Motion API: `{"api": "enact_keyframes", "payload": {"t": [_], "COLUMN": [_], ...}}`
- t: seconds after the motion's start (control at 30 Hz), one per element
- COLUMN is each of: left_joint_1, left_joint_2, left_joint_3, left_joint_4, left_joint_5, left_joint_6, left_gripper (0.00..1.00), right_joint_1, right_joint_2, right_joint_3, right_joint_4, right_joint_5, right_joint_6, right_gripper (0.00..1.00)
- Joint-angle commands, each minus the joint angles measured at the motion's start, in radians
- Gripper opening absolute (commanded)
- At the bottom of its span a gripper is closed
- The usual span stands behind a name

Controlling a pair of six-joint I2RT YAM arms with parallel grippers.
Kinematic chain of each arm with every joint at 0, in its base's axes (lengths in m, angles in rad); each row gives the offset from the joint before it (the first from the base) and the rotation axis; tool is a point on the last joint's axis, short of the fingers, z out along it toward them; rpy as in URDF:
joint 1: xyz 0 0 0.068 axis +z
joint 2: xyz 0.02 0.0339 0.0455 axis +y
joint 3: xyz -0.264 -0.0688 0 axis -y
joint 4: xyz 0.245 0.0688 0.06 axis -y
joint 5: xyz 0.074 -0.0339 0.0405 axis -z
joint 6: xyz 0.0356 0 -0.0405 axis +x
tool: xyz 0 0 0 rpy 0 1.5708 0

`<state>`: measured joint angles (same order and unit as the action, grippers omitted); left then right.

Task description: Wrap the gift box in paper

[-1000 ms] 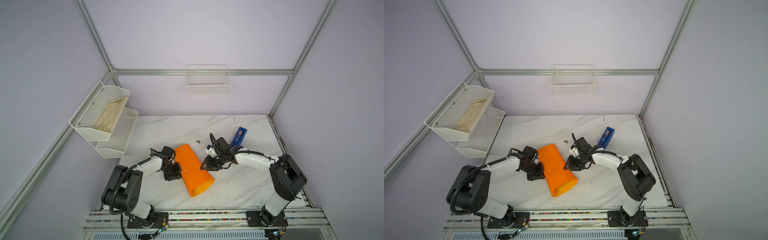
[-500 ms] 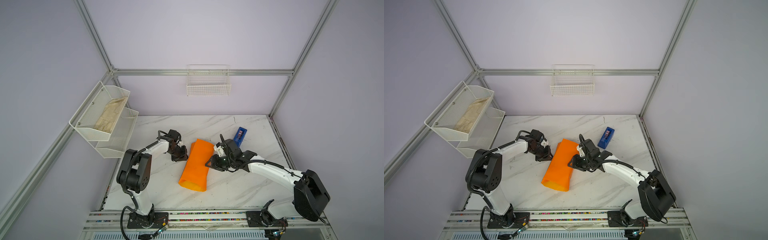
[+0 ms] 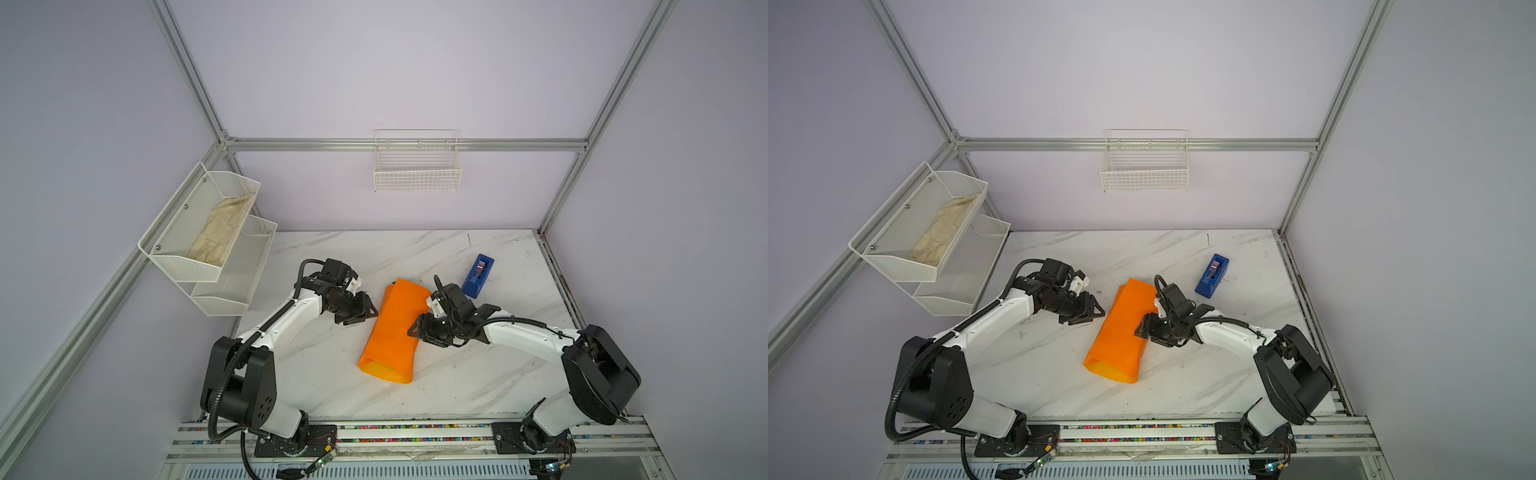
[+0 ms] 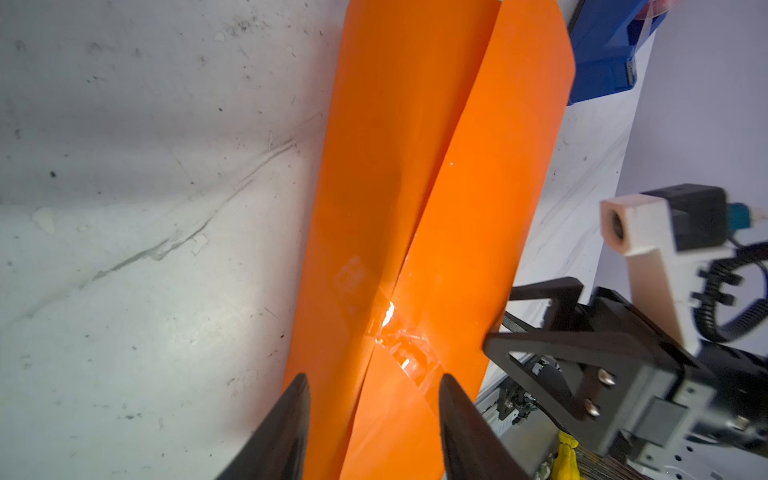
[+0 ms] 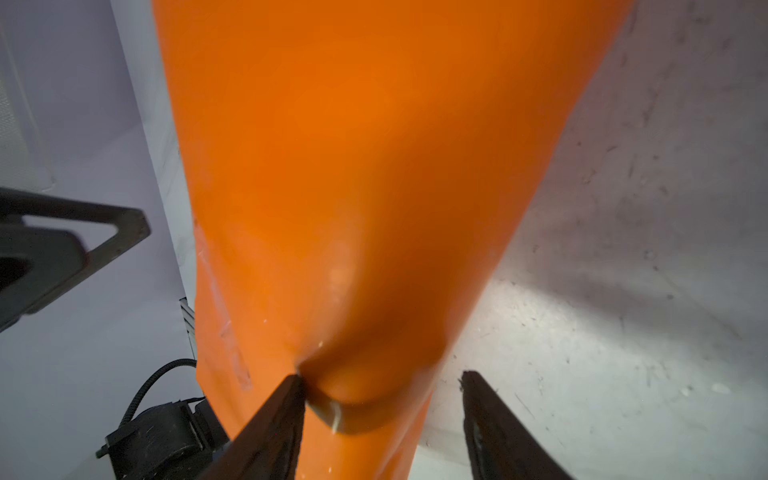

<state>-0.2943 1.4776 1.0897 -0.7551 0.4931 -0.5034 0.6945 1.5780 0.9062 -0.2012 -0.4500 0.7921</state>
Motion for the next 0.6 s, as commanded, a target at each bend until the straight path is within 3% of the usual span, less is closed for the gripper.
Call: {"api": "enact_keyframes", "payload": {"t": [0.0,0.3,0.57], "left_joint_1": [0.007,0.004,-0.044], "left_joint_2": [-0.043,-0.035,-0.054], "left_joint_3": [-0.046,-0.125,-0.193], "left_joint_4": [-0.028,-0.012,0.012], "left_joint_5": [-0.008,0.022,0.009], "left_joint_6": [0.028,0.032,0.005], "left_gripper": [0.52,0.57,0.59], "right_joint_1": [-0.020,-0.084,-0.019], "right_joint_2": [0.040,0.103,-0.039], "right_joint_3": [0.083,0.204,0.119], "right_joint_4": [0.049,-0.031,-0.111], "right_joint_5": [0.015,-0.026,-0.011], "right_joint_6": [-0.010,-0.084,-0.079], "right_gripper": [0.63,0.62,0.68]}}
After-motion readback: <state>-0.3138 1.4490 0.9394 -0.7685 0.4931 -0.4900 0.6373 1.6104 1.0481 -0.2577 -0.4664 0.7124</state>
